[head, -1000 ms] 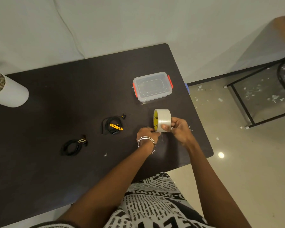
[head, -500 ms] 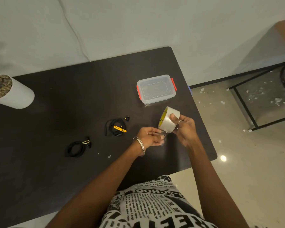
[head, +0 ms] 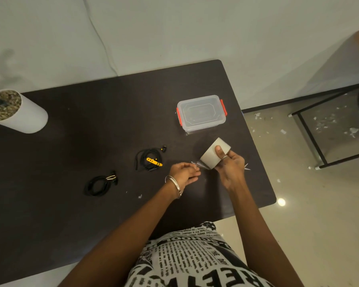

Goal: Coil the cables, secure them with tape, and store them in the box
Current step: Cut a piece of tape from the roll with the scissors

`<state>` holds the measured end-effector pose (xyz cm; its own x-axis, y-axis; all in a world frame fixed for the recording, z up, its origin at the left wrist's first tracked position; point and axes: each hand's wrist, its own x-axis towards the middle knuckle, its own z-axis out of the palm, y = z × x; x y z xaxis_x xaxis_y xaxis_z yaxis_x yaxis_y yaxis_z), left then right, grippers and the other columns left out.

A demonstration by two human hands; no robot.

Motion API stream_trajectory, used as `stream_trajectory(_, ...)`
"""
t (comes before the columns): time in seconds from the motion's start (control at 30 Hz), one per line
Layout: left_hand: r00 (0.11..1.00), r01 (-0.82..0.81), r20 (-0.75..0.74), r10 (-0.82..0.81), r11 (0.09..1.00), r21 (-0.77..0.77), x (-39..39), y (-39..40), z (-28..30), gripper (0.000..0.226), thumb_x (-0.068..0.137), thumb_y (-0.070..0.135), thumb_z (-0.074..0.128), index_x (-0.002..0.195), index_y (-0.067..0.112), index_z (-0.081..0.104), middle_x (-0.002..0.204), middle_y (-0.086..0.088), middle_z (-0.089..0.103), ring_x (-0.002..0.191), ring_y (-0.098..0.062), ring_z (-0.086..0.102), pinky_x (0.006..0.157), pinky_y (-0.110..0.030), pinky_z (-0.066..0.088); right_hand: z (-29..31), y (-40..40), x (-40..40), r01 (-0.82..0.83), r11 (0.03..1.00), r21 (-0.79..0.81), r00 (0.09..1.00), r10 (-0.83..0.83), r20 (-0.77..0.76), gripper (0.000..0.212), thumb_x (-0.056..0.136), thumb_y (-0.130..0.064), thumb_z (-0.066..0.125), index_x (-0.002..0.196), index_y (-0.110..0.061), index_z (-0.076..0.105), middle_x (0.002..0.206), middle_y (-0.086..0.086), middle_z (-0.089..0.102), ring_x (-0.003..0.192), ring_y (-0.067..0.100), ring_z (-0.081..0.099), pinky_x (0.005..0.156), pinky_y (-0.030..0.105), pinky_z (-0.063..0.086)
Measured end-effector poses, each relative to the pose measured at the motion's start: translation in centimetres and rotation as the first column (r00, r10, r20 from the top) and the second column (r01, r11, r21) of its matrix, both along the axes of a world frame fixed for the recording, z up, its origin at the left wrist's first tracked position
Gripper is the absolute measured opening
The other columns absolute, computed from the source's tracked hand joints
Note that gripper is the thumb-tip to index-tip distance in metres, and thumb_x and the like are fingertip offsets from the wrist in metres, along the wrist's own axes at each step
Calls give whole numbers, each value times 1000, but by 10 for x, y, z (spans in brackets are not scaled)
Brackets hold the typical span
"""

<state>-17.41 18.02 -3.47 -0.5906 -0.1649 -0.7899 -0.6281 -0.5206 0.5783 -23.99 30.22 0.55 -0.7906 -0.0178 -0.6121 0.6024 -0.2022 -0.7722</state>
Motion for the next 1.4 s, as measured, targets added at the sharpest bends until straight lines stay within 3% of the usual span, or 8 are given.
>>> stream_trajectory(0.13,985,-169,63,160,972,163,-10,0,6,18,97,15,44,103,1,55,91,-18,66,82,-30,67,75,-43,55,2,-4,2,3,1000,20,999,-2,-33,32,87,-9,64,117,0,59,97,4,68,89,16,66,75,33,58)
stream_trajectory(0.27,991,-129,55,122,980,151,-14,-1,5,36,90,38,58,98,3,56,95,-19,67,87,-30,68,76,-48,57,5,-6,0,-11,1000,26,999,12,-50,28,86,-8,65,113,-2,60,94,2,68,86,16,67,76,34,58)
stream_trajectory(0.53,979,-189,-62,196,977,93,-22,-3,7,18,83,-2,65,94,2,52,86,-16,63,67,-22,69,61,-35,60,4,-8,-2,70,995,-65,997,-68,25,25,85,-8,66,109,-1,62,96,7,69,91,23,67,76,40,59)
stream_trajectory(0.83,958,24,-272,-96,966,-257,-20,-8,6,46,69,-19,68,107,5,58,84,-10,66,74,-18,65,73,-30,59,4,-7,-12,221,966,-136,971,-205,127,12,84,-8,68,94,-3,63,94,12,67,89,27,65,70,45,57)
stream_trajectory(0.93,951,22,-283,-123,942,-334,-19,-7,5,43,68,-21,66,93,14,63,83,-6,67,70,-11,65,76,-29,57,6,-10,-12,249,957,-149,964,-230,132,8,84,-8,67,90,-5,62,92,10,67,87,25,65,67,43,56)
stream_trajectory(1.17,976,-170,-156,152,980,-107,-21,-3,13,12,82,-12,58,81,-6,68,69,-9,69,69,-16,67,73,-26,59,8,-12,-12,242,958,-151,963,-219,155,10,84,-9,69,91,-7,62,95,9,67,94,27,64,79,49,55)
stream_trajectory(1.3,994,-95,-79,75,952,-292,-22,-1,12,20,69,-3,77,84,6,67,78,-5,67,74,-17,65,76,-29,58,5,-15,-8,169,966,-195,985,-162,54,33,83,0,66,114,-2,57,99,9,67,100,28,64,79,40,58)
stream_trajectory(1.4,994,-109,-15,109,970,-217,-30,-1,15,27,69,-8,75,90,2,62,82,-10,65,77,-23,66,76,-34,59,-3,-16,-4,-17,988,-152,994,1,-105,64,79,14,64,134,-6,38,103,9,69,98,25,68,77,34,58)
